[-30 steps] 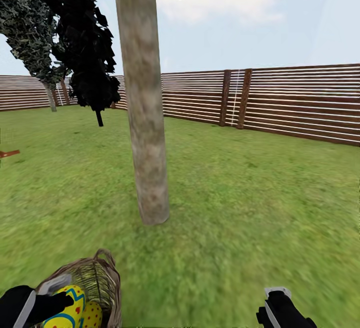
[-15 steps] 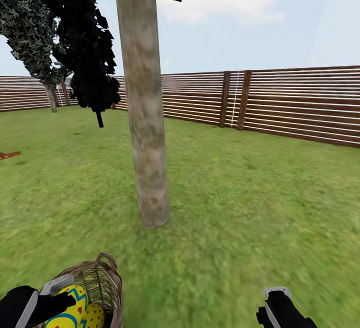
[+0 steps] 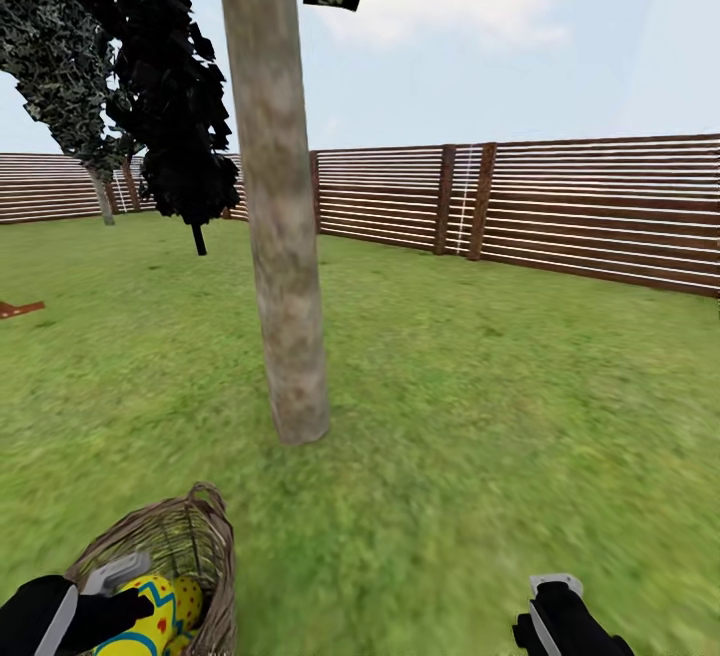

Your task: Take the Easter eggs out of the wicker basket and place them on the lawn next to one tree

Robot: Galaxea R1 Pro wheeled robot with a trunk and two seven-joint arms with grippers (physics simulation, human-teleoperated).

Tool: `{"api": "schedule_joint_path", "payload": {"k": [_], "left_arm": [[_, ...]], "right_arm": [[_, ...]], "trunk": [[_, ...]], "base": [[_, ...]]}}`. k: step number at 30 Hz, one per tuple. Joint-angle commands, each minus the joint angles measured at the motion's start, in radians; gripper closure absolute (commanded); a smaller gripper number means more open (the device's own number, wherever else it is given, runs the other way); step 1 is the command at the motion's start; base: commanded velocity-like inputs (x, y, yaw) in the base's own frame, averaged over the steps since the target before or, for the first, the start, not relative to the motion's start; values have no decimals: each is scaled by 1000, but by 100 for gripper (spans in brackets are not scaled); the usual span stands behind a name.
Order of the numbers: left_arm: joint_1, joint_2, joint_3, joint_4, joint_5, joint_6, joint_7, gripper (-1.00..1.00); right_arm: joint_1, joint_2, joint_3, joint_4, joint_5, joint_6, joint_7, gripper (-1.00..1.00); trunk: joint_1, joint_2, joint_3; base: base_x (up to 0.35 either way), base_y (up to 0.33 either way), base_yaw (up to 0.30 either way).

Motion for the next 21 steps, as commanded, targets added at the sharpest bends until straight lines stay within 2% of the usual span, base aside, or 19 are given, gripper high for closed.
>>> {"api": "schedule_joint_path", "payload": {"k": [1,14,21], "left_arm": [[0,0,2,0,6,6,1,100],[0,0,4,0,9,4,1,100],[0,0,7,-1,10,4,0,100]], "right_arm": [[-1,1,-3,-1,9,5,4,-100],[-1,2,-1,-1,9,5,4,-100],[-1,16,-1,0,11,5,2,-100]], "trunk": [[-5,7,2],[-54,98,43],[-81,147,65]], "base": [[-138,-120,0],[-10,-9,4],[0,0,227]]}}
